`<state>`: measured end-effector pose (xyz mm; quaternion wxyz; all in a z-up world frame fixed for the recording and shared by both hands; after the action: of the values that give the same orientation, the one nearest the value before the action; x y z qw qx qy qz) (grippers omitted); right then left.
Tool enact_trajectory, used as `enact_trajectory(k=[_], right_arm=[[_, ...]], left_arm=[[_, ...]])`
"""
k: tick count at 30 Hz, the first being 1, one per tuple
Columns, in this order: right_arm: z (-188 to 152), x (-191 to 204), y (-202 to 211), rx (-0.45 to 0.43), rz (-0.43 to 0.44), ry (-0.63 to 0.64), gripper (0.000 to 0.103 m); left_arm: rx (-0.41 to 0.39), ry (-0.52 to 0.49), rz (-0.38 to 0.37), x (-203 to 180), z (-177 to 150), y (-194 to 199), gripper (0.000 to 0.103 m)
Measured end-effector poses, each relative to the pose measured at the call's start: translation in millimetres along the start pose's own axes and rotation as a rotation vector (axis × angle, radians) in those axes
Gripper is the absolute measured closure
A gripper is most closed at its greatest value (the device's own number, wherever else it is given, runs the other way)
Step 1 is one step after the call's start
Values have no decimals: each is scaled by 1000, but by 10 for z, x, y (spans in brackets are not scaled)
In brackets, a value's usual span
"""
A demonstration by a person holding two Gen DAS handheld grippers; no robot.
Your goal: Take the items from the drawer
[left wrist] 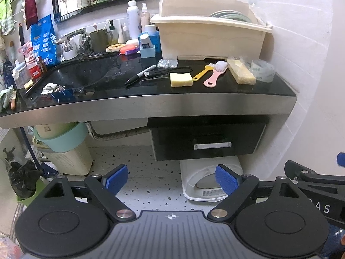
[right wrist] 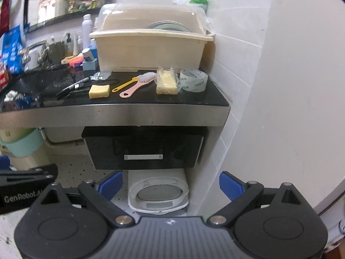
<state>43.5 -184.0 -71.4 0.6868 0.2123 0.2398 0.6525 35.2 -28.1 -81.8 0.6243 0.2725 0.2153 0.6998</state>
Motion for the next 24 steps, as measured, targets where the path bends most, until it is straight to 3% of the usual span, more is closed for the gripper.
enact_trajectory(k=[7, 9, 18, 24], right_arm=[[-29, 8, -52, 3, -8, -9, 6], [-38, -5, -91, 12, 2, -19, 6], [-155, -1, -294, 90, 96, -83, 6], [-193, 31, -390, 73, 151, -126, 6]], left_arm=[[9, 14, -7, -291, -223, 132, 15], [11, 28, -23, 198, 72, -194, 15], [-11, 39, 33, 146, 13, -230, 15], [-20, 84, 27, 27, -88, -218, 15]])
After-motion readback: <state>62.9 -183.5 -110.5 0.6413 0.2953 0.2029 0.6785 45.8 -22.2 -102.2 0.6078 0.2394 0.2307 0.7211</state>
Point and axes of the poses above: each gripper's, at about its wrist camera, not at the fingertips, and y roughly against the way its jaws point, x to its left, z to its top, the point moved 8 cm from there along -y, roughly the way its jaws point, and after that the axes turned 3 degrees about z, right-handed, at the moved point
